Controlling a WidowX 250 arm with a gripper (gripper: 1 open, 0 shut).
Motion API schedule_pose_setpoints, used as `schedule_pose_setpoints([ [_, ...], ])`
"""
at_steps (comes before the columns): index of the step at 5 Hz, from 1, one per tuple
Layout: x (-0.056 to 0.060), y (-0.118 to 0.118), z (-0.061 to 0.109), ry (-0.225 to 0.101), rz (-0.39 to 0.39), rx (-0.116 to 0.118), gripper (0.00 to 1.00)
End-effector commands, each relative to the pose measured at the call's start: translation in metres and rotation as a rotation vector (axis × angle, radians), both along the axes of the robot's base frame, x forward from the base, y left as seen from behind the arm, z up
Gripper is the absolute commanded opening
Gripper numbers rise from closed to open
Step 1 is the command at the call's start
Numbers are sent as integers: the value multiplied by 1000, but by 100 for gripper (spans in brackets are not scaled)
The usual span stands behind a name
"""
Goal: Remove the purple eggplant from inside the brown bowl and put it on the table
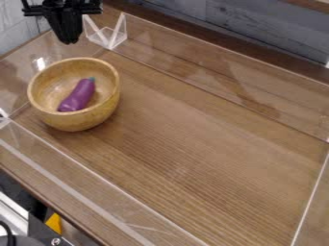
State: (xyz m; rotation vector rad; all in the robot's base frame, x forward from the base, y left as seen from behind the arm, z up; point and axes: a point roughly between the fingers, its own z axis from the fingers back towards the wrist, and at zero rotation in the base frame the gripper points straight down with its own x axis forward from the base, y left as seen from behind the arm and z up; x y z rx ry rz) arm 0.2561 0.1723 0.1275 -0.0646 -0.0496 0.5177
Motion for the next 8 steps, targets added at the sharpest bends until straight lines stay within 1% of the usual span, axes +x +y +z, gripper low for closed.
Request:
schedule_pose_setpoints([
  [1,2,9,23,-40,-61,55,100],
  [2,4,9,29,-34,-130,59,100],
  [3,-2,-1,24,-21,-183,54,100],
  [4,-11,-12,17,-11,-242,50,100],
  [5,-23,-17,12,-6,-228,52,100],
  [6,-30,-20,9,0,-205,55,100],
  [7,-35,-23,5,6,-180,56,100],
  [8,-39,-24,-4,14,-154,58,100],
])
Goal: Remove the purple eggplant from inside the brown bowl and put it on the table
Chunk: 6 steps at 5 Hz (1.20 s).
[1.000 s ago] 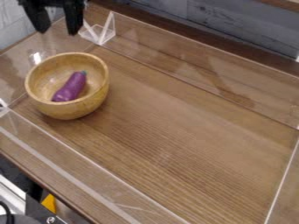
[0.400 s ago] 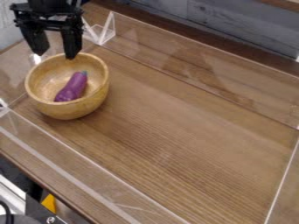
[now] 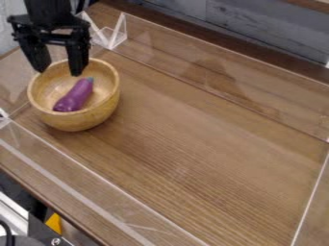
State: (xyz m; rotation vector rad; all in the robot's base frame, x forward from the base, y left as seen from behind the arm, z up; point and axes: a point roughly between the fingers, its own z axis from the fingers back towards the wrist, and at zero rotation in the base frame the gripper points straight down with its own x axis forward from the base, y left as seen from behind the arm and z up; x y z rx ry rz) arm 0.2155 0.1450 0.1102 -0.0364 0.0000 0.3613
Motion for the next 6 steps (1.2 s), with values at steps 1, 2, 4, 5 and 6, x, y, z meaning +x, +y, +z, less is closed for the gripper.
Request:
schedule_pose_setpoints([
  [1,-2,3,3,-39,31,41,100],
  [2,-1,13,-9,-43,-15,46,100],
  [4,-3,24,-15,-42,-67,53,100],
  [5,-5,25,-12,-39,-74,54,100],
  [6,-8,22,-7,-36,-74,53,100],
])
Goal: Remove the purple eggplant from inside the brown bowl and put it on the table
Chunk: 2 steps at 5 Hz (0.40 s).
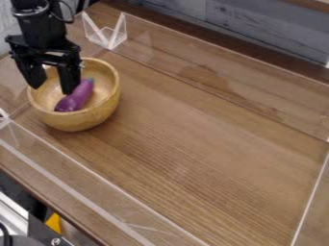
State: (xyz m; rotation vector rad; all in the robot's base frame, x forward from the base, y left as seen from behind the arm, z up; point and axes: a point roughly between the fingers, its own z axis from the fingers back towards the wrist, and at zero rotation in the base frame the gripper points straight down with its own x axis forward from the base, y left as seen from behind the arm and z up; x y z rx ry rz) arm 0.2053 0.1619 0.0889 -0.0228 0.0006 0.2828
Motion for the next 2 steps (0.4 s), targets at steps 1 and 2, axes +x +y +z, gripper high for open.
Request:
schedule_pose_setpoints([
  [1,-1,2,19,-40,4,36,100],
  [2,5,2,18,-39,58,39,100],
])
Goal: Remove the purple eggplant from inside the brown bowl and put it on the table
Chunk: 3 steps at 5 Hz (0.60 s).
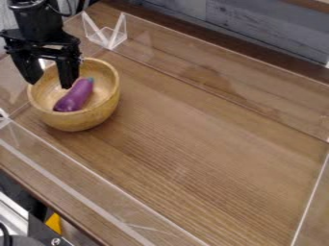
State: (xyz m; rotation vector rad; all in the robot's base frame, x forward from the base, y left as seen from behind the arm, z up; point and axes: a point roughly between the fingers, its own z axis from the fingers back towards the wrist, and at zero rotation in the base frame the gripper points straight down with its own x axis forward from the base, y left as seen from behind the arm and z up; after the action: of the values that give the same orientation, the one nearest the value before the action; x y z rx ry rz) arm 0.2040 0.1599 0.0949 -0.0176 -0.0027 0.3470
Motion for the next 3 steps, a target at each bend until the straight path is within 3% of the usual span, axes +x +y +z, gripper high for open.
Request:
schedule_pose_setpoints([
  [1,1,10,15,-28,26,35,100],
  [2,-3,15,18,-19,59,35,100],
  [3,8,18,16,-17,75,40,100],
])
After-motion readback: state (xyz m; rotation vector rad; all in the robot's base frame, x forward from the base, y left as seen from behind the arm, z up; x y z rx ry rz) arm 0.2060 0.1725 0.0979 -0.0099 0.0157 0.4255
